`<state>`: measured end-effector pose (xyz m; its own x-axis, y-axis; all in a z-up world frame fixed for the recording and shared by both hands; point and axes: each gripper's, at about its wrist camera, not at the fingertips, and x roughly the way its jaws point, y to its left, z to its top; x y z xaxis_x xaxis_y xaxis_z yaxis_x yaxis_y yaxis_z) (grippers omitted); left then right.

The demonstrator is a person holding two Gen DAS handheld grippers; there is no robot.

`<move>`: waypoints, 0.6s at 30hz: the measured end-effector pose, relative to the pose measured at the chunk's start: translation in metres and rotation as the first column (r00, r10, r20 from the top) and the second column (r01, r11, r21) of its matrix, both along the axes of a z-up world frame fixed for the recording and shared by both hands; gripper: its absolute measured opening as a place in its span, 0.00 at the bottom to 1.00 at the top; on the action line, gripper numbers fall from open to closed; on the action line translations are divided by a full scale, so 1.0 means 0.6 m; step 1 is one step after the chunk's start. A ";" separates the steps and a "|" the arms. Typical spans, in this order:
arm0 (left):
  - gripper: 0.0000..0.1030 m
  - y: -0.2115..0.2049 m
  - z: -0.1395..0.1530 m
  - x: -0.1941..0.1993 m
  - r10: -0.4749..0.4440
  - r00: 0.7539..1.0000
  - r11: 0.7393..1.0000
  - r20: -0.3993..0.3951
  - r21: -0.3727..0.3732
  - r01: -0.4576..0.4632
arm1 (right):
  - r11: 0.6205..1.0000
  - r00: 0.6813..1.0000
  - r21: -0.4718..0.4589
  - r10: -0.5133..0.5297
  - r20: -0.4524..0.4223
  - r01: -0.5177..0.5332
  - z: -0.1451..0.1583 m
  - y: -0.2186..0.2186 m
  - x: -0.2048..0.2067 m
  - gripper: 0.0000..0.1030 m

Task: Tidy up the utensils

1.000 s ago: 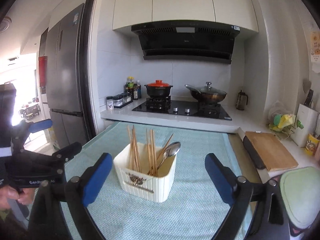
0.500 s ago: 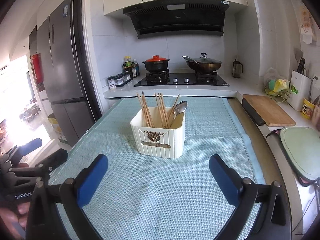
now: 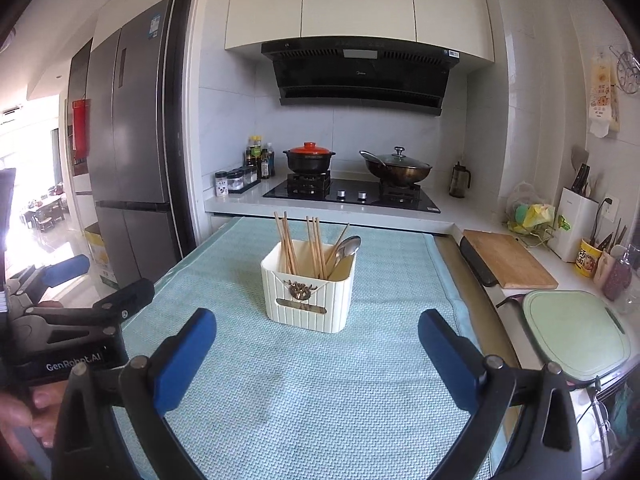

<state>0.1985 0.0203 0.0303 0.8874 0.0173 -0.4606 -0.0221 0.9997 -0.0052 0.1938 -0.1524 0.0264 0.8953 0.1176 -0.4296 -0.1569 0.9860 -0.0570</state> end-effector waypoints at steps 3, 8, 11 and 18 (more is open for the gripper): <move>1.00 0.003 0.000 -0.001 0.005 1.000 1.000 0.000 -0.004 -0.005 | 1.000 1.000 0.005 0.000 -0.001 0.000 0.000 0.002 -0.001 1.00; 1.00 0.005 -0.004 -0.001 0.013 1.000 1.000 -0.007 -0.002 -0.013 | 1.000 1.000 -0.003 0.007 -0.004 -0.007 -0.001 0.006 -0.004 1.00; 1.00 0.005 -0.007 0.000 0.015 1.000 1.000 -0.011 0.002 -0.015 | 1.000 1.000 -0.008 0.012 -0.008 -0.012 -0.001 0.010 -0.006 1.00; 1.00 0.005 -0.007 0.001 0.020 1.000 1.000 -0.010 0.020 -0.020 | 1.000 1.000 -0.015 0.010 -0.009 -0.010 -0.002 0.011 -0.006 1.00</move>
<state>0.1993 0.0234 0.0264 0.8822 0.0438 -0.4688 -0.0417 0.9990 0.0148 0.1903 -0.1460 0.0253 0.8903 0.1200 -0.4392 -0.1673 0.9834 -0.0703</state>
